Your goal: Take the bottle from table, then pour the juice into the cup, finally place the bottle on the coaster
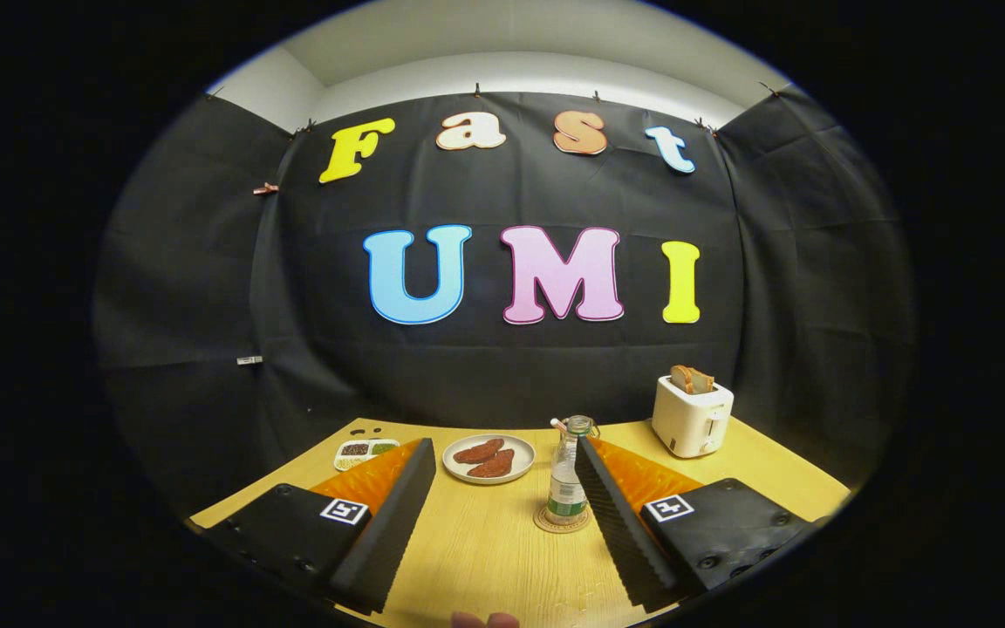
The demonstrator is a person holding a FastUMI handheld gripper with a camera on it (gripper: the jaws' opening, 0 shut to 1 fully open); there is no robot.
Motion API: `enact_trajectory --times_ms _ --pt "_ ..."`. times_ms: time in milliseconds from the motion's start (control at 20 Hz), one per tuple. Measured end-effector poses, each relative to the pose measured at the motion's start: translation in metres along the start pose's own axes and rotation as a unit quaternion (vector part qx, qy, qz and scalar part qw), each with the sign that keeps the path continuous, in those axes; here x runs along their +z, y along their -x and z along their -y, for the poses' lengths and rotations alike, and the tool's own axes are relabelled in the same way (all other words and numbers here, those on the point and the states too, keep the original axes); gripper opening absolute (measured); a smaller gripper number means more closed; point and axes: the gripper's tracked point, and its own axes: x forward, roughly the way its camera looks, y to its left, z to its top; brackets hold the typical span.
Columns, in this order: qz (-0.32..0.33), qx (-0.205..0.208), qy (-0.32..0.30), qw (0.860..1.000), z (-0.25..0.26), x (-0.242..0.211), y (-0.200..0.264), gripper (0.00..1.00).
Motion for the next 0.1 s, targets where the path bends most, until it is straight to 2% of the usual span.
enact_trajectory --times_ms 100 --pt "-0.004 -0.004 -0.001 1.000 0.0042 -0.0010 0.0011 0.98"
